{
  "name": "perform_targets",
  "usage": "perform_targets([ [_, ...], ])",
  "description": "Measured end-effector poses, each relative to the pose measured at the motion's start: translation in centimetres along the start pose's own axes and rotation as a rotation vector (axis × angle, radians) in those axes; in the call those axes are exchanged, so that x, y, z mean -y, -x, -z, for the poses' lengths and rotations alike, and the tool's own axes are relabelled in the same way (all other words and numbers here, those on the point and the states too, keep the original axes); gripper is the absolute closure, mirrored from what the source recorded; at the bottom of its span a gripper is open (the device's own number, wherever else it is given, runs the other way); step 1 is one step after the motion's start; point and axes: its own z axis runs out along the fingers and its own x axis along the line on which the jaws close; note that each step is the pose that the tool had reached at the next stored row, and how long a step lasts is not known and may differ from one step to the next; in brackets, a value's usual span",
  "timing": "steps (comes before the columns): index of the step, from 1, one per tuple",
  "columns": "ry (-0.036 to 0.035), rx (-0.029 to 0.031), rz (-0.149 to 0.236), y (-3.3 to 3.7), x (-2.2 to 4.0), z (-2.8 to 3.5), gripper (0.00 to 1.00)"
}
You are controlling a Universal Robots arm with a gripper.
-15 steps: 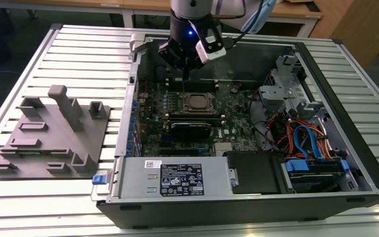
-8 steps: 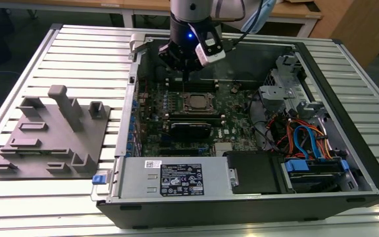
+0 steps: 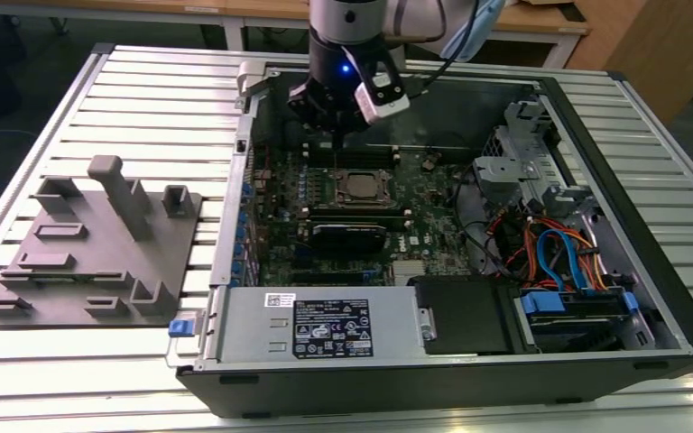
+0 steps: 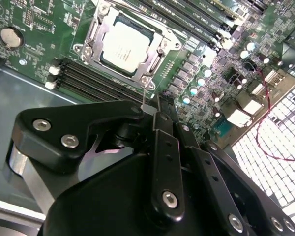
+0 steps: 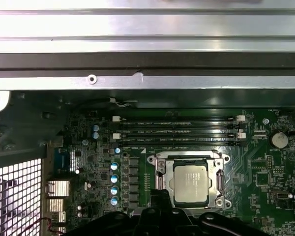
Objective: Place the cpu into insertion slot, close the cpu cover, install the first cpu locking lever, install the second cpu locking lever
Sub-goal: 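Install the first cpu locking lever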
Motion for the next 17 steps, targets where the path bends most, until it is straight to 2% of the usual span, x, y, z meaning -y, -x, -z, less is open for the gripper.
perform_targets([
  [7, -0.0002, -0.0001, 0.000, -0.58, -0.09, -0.39, 0.89],
  [17, 0.0027, -0.0002, 0.000, -0.80, -0.47, -1.14, 0.89],
])
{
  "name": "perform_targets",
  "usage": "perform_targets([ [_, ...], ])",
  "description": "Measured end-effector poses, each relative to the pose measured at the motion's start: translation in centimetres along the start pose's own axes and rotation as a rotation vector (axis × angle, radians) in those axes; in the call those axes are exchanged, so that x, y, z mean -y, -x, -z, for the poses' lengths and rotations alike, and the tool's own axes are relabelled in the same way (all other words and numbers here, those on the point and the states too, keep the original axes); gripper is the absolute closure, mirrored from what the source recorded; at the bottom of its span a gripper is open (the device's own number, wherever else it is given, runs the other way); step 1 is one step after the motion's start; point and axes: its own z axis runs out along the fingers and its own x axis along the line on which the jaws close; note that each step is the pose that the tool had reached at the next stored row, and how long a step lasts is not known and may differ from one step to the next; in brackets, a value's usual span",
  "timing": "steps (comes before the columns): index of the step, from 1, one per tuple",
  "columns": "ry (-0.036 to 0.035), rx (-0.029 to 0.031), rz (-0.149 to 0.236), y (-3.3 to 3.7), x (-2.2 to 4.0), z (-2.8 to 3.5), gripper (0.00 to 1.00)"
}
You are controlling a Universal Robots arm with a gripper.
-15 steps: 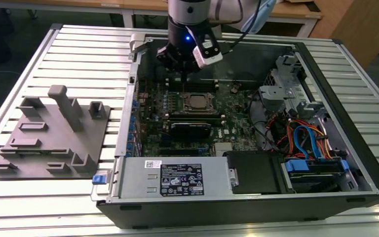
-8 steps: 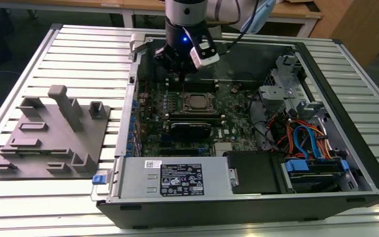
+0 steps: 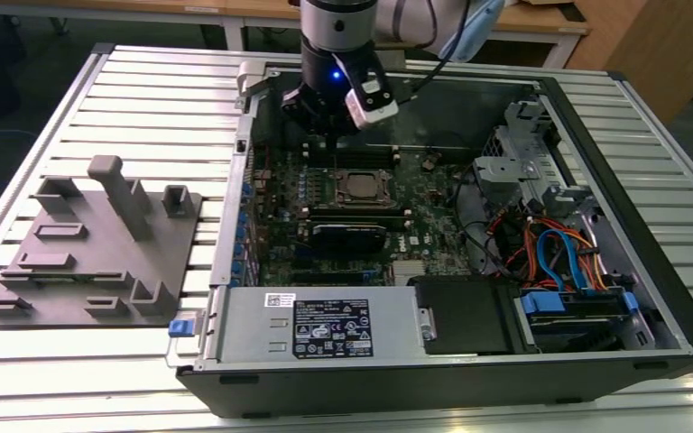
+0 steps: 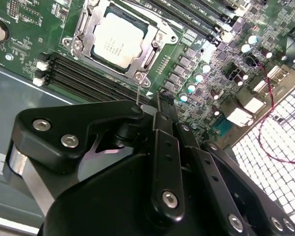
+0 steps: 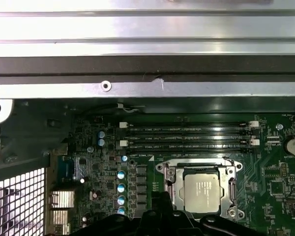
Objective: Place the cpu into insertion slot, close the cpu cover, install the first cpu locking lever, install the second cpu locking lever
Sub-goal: 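Install the first cpu locking lever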
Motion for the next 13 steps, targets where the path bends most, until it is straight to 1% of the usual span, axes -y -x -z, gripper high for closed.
perform_targets([
  [6, 0.0002, 0.0000, 0.000, -0.09, -0.78, -0.24, 0.89],
  [13, 0.0018, 0.0000, 0.000, -0.33, -1.33, -0.64, 0.89],
])
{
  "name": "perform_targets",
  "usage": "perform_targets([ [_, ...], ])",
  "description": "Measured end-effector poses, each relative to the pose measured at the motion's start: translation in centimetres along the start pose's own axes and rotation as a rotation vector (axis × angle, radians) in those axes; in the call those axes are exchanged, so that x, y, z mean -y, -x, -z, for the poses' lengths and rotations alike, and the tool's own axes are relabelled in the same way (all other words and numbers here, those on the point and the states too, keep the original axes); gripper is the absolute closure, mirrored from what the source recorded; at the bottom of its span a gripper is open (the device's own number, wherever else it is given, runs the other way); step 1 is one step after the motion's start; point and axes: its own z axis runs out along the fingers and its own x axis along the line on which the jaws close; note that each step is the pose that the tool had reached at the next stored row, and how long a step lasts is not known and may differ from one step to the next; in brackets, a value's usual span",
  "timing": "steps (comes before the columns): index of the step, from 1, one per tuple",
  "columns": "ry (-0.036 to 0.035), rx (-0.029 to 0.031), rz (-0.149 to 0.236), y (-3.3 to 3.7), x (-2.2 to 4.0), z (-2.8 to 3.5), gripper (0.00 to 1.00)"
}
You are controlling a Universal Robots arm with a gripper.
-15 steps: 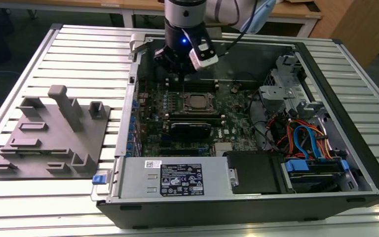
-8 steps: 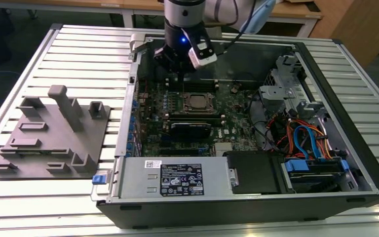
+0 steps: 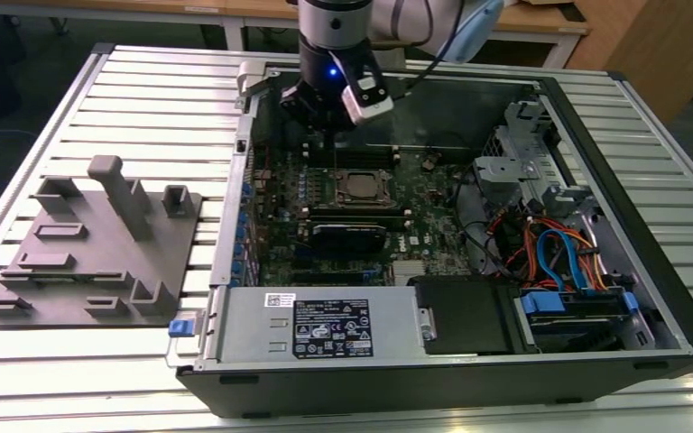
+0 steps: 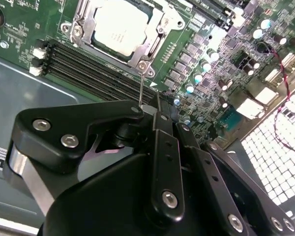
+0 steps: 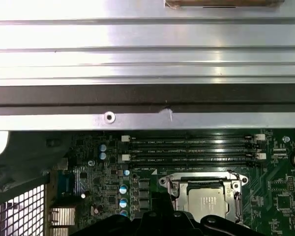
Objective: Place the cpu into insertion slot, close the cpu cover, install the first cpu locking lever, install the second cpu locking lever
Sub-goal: 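Install the first cpu locking lever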
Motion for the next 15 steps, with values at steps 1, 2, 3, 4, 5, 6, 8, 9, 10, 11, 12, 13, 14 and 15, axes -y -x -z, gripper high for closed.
perform_targets([
  [1, 0.0002, 0.0001, 0.000, -0.03, -0.09, -0.05, 0.89],
  [2, 0.0004, 0.0001, 0.000, -0.04, -0.20, -0.10, 0.89],
  [3, 0.0003, 0.0001, 0.000, -0.05, -0.32, -0.12, 0.89],
  [4, 0.0003, 0.0001, 0.000, -0.05, -0.42, -0.13, 0.89],
  [5, 0.0003, 0.0000, 0.000, -0.06, -0.54, -0.14, 0.89],
  [6, 0.0002, 0.0000, 0.000, -0.06, -0.63, -0.15, 0.89],
  [8, 0.0002, 0.0000, 0.000, -0.06, -0.70, -0.16, 0.89],
  [9, 0.0003, 0.0001, 0.000, -0.06, -0.73, -0.16, 0.89],
  [10, 0.0004, 0.0001, 0.000, -0.06, -0.77, -0.17, 0.89],
  [11, 0.0003, 0.0001, 0.000, -0.05, -0.80, -0.17, 0.89],
  [12, 0.0003, 0.0000, 0.000, -0.02, -0.82, -0.17, 0.89],
  [13, 0.0004, 0.0000, 0.000, 0.01, -0.83, -0.17, 0.89],
  [14, 0.0004, 0.0000, 0.001, 0.08, -0.86, -0.18, 0.89],
  [15, 0.0004, 0.0000, 0.000, 0.18, -0.88, -0.19, 0.89],
])
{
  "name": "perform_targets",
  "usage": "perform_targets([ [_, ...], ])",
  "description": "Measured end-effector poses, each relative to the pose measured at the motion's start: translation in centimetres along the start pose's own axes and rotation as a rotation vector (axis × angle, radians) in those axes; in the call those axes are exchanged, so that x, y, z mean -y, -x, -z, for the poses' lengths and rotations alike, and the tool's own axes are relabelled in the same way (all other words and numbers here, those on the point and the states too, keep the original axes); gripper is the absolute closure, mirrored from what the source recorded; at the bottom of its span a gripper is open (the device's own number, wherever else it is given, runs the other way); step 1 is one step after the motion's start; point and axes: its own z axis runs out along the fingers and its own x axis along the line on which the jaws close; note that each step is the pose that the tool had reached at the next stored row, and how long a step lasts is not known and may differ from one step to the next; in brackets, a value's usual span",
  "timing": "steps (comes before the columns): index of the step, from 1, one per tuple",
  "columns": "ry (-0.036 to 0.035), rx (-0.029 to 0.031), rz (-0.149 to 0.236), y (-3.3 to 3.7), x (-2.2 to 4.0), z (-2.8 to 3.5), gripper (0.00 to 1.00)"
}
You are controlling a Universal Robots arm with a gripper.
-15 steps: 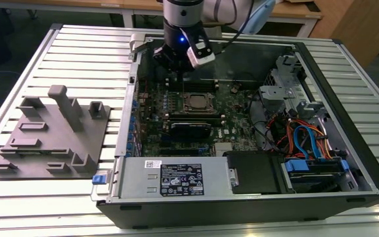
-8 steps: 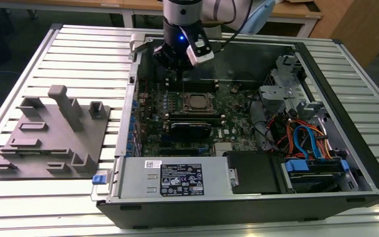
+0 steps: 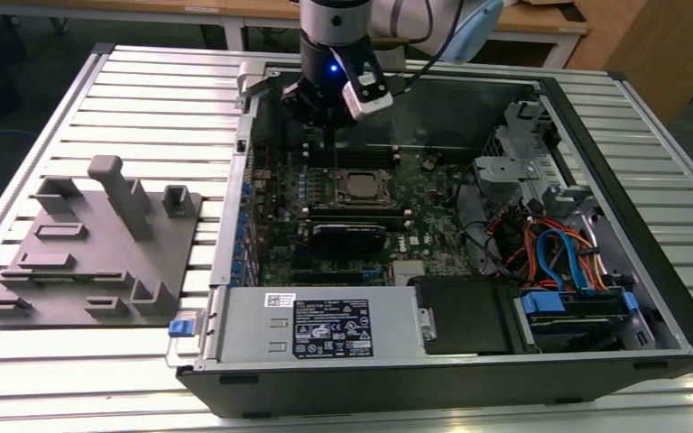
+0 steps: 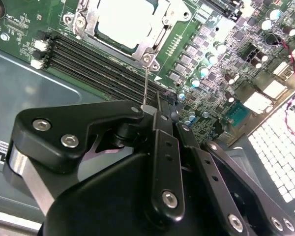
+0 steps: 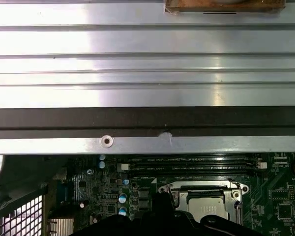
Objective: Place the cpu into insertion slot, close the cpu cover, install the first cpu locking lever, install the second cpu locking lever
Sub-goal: 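Install the first cpu locking lever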
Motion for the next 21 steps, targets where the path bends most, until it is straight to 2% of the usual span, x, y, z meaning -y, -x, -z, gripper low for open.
perform_targets([
  [3, 0.0000, -0.0001, 0.000, 0.45, -0.02, -0.02, 0.89],
  [7, 0.0001, 0.0001, 0.000, 0.70, -0.02, -0.07, 0.89],
  [21, -0.0005, 0.0005, 0.000, 0.72, -0.01, -0.16, 0.89],
])
